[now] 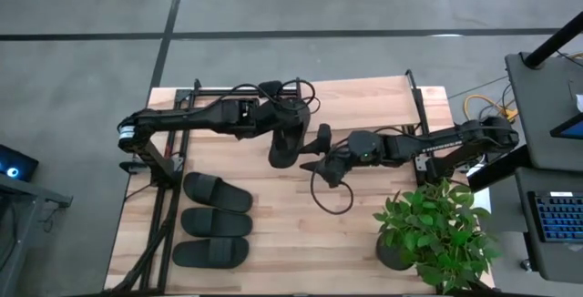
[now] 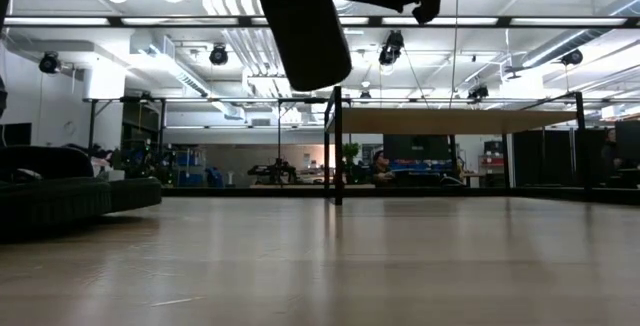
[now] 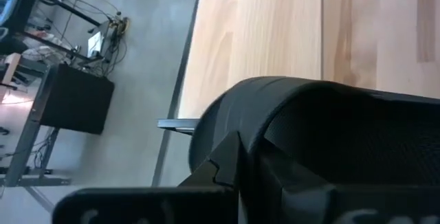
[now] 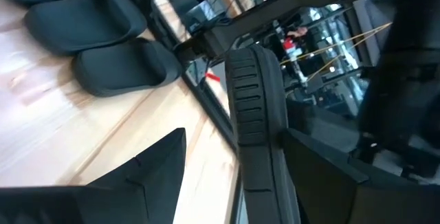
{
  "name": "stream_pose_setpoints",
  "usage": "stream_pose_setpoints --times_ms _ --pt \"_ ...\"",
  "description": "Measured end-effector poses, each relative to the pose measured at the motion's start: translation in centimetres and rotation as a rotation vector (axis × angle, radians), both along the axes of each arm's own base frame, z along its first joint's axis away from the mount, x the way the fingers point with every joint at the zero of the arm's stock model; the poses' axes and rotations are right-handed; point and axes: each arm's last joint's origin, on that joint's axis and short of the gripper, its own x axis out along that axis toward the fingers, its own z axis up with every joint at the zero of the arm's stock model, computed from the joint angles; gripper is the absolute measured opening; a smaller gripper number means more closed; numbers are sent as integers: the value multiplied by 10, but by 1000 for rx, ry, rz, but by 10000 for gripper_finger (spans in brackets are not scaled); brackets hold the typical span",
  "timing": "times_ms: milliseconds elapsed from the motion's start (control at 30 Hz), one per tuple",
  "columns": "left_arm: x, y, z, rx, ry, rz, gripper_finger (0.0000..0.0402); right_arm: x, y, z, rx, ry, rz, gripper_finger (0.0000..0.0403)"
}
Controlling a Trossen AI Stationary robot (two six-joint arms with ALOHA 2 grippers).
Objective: Pick and place slides into the shelf
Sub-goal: Put the black slipper on the shelf
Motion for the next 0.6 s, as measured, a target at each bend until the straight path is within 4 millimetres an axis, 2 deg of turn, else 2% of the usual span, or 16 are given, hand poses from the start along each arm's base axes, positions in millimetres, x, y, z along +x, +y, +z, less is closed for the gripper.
stream_pose_setpoints --times_ms 600 --pt "6 1 4 22 -78 19 0 5 1 5 -38 -83 24 233"
